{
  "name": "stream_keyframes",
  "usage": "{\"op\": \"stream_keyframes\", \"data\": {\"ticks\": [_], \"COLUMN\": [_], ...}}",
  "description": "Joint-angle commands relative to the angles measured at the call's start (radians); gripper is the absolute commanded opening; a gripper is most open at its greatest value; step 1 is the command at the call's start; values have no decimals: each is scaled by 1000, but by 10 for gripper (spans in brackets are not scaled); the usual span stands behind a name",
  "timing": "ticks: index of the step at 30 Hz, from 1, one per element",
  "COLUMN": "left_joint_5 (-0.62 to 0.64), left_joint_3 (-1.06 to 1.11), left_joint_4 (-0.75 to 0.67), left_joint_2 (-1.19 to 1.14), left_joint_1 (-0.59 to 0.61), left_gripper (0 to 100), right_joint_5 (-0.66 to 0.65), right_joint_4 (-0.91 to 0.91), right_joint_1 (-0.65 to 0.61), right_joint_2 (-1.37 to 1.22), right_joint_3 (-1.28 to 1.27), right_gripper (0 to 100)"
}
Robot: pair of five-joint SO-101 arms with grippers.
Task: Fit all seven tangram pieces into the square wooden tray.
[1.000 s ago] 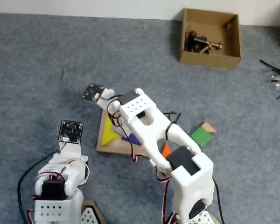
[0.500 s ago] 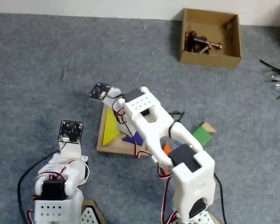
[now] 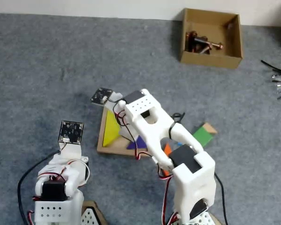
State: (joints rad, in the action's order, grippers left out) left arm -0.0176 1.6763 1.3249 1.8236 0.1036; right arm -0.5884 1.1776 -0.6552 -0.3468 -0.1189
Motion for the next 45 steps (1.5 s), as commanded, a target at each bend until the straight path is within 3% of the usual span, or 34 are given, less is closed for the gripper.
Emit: {"op": "stream_keyframes", "data": {"ticks": [1, 25, 33, 38, 45], "left_joint_5": [2, 2, 2, 2, 2], "left_joint_3": [18, 18, 18, 18, 18], "left_joint_4": [3, 3, 3, 3, 3], "left_joint_2": [10, 10, 10, 10, 10], "left_joint_1": [-12, -12, -12, -12, -12], "left_gripper": [5, 5, 5, 5, 5], "right_joint_5": [11, 12, 14, 106, 117], "right_joint_4": [62, 119, 130, 139, 440], "right_joint_1": [10, 10, 12, 12, 22], "right_joint_2": [16, 25, 24, 24, 24], "right_joint_3": [5, 21, 145, 217, 481], "right_gripper": [5, 5, 5, 5, 5]}}
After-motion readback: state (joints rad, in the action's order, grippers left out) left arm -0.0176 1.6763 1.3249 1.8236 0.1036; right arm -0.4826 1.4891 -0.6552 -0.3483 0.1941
